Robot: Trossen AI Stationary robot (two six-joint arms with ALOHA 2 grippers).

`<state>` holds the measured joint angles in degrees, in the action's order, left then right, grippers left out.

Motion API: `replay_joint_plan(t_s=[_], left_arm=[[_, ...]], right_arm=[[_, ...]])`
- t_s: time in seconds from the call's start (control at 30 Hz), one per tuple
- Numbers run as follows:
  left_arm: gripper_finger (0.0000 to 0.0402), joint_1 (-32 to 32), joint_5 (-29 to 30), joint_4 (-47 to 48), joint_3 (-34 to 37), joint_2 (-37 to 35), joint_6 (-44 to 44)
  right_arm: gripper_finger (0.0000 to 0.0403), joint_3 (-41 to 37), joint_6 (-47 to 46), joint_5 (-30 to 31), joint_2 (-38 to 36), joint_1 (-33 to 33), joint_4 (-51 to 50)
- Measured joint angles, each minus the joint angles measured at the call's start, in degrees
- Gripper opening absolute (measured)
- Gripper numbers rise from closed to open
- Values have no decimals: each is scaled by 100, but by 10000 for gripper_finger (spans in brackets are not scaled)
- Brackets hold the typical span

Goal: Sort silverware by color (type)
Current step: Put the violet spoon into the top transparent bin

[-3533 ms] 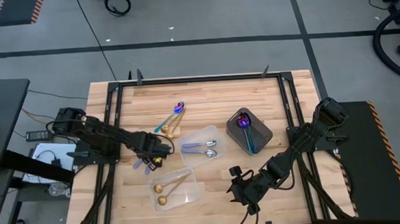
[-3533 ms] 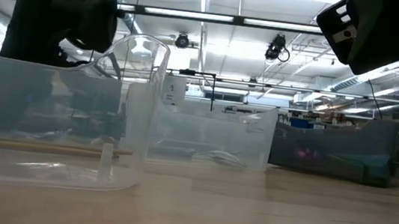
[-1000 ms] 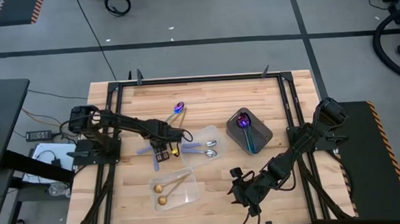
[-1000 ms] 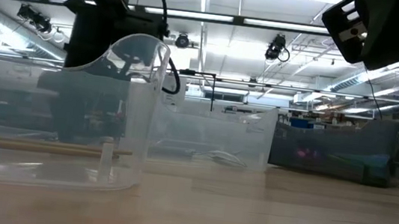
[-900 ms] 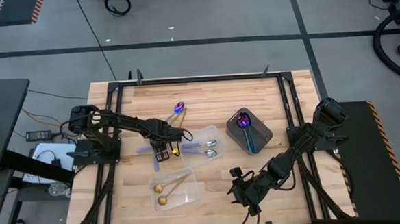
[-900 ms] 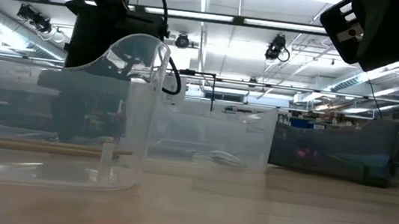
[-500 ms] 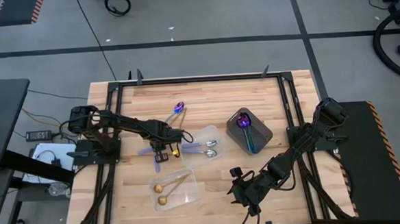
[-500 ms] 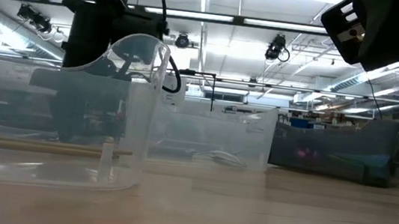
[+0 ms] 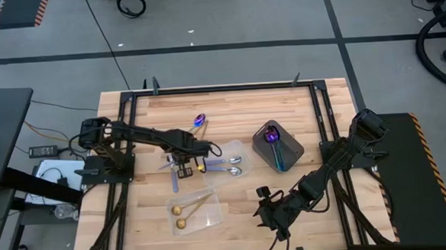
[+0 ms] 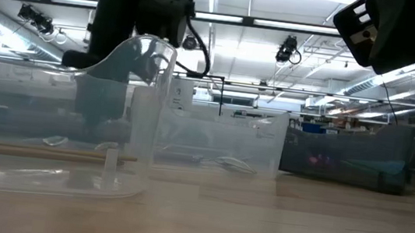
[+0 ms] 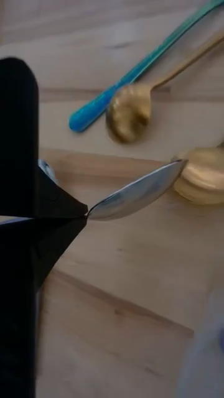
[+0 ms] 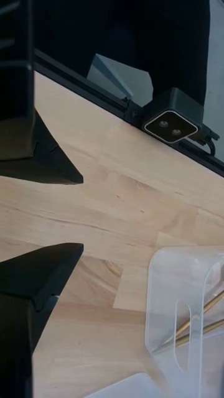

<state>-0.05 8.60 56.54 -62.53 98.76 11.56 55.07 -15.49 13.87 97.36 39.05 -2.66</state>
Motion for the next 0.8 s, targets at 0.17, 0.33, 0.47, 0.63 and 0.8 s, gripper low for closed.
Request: replay_joint_plan(t_s=[0.17, 0.33, 0.47, 0.63, 0.8], left_arm=[[1, 22, 124, 284, -379, -7, -149], [1, 26, 576, 473, -839, -15, -201], [0, 22, 851, 467, -1264, -17, -248], [0, -29, 862, 313, -1844, -20, -144], [0, -185, 864, -140, -2389, -20, -120]], right_arm=[[174, 0, 0, 0, 0, 0, -2], [174, 0, -46, 0, 0, 0, -4], [174, 1, -108, 0, 0, 13, -62], [174, 1, -388, 1, 0, 26, -559], [174, 0, -770, 128, -2, 26, -1138]])
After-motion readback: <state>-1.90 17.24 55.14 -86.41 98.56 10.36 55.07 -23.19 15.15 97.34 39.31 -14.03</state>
